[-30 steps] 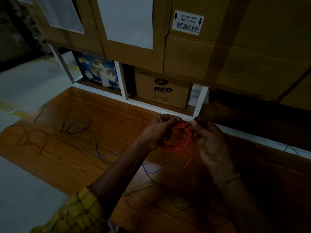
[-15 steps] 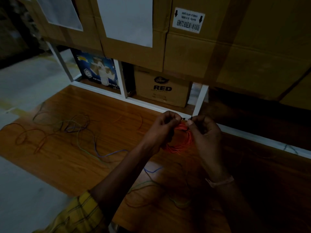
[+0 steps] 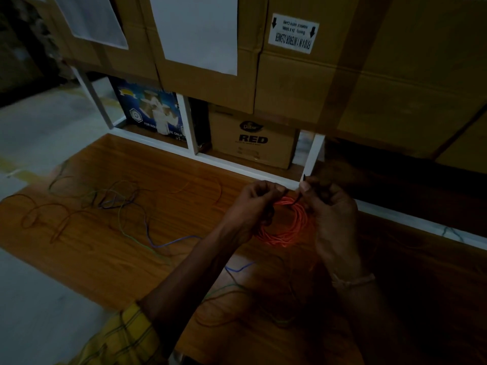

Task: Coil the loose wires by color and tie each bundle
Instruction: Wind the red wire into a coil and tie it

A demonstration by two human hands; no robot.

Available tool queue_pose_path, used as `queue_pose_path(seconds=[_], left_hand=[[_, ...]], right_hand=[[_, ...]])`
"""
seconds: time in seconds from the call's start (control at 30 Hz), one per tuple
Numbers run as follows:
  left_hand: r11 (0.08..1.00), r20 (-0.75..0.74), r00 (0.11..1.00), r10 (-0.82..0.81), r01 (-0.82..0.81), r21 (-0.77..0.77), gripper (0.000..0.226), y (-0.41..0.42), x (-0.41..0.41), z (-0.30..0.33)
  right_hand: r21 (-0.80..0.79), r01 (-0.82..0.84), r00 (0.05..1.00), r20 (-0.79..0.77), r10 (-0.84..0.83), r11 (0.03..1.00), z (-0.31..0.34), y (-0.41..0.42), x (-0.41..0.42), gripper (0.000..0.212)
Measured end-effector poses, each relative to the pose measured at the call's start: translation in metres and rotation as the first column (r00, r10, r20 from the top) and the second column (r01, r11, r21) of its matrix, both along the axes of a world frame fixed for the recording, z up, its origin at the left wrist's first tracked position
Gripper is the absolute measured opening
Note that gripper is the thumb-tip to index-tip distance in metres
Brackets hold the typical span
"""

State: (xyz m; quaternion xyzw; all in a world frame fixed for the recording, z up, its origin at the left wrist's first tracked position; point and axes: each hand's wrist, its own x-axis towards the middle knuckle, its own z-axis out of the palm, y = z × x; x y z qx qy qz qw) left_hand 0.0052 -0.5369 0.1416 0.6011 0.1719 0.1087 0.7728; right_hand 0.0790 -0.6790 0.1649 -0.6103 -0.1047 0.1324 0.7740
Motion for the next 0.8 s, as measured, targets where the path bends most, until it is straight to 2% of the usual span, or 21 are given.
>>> queue_pose_path(seconds=[0.07,0.17,0.33,0.5,0.8], left_hand=[[1.0,-0.002,1.0,0.024,-0.024,-0.005,0.028,-0.003,0.001,0.0],[0.998,0.001,0.998,0.062,-0.062,-0.03,0.032,-0.006,0.004,-0.001],[0.995,0.011,0.995,0.094,-0.094,-0.035,0.036,-0.009,0.006,0.001],[0.994,-0.015,0.994,0.105,-0.106,-0.015,0.032,-0.011,0.007,0.003],[0.997,-0.006,0.997,0.073,-0.073,0.0,0.028,-0.015,0.006,0.012]], right_hand=[[-0.097,0.081,0.987,0.148,-0.066,0.992,0.0,-0.002,-0.002,0.018],[-0.246,0.151,0.911,0.41,-0.039,0.957,0.001,-0.007,-0.006,0.008],[-0.396,0.229,0.827,0.562,0.037,0.889,0.002,-0.014,-0.004,0.014],[-0.467,0.16,0.8,0.577,0.163,0.869,0.009,-0.024,0.005,0.019],[-0.467,-0.02,0.85,0.457,0.261,0.884,0.021,-0.031,0.022,0.012]])
